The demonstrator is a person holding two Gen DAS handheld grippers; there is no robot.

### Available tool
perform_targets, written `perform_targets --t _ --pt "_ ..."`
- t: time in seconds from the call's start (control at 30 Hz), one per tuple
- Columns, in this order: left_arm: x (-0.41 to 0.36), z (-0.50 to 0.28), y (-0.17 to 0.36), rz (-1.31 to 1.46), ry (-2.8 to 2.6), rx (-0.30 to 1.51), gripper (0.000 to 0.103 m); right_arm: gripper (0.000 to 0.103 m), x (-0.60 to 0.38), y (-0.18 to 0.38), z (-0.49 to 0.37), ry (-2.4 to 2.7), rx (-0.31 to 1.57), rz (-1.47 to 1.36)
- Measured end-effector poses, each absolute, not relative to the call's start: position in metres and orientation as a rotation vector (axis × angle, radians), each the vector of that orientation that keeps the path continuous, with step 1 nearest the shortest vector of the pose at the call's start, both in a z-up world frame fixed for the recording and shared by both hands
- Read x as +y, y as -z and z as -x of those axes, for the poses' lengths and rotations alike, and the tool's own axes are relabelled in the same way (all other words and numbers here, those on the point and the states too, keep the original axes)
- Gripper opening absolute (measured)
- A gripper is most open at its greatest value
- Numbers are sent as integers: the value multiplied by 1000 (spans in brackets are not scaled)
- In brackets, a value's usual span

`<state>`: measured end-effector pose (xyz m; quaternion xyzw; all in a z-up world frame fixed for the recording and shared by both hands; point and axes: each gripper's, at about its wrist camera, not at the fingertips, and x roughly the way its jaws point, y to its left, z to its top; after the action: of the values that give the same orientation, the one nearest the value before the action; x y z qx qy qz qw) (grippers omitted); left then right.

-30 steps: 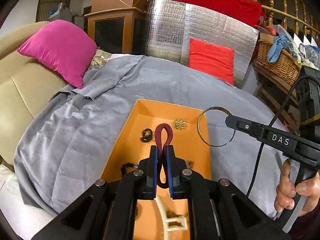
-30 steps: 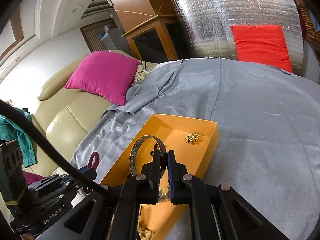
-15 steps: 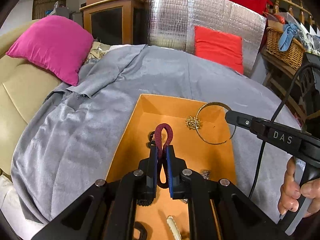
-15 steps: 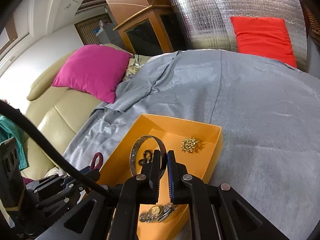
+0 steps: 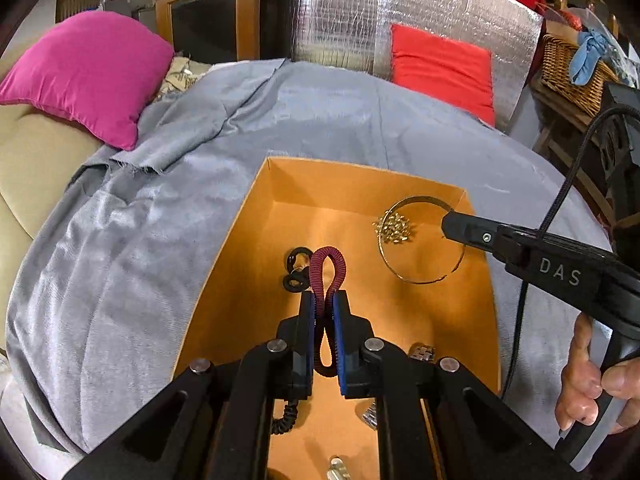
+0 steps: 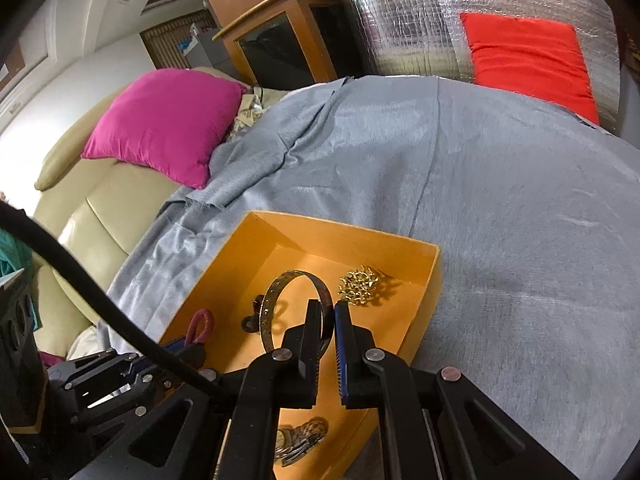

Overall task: Organize jewelry
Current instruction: 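Carry the red hair tie and silver bangle over the orange box, then lower both items into the box and open both tools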

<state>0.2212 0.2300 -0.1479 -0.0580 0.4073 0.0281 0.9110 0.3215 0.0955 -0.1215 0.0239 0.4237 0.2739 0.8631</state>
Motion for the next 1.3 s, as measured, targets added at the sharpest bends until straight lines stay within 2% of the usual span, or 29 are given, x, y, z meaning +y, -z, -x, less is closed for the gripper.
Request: perform_targets --t 0.77,1.3 --pt "221 -247 183 83 -54 937 9 8 117 146 -321 -570 942 146" --pt "225 -256 198 111 -65 988 9 8 121 148 -325 -551 969 157"
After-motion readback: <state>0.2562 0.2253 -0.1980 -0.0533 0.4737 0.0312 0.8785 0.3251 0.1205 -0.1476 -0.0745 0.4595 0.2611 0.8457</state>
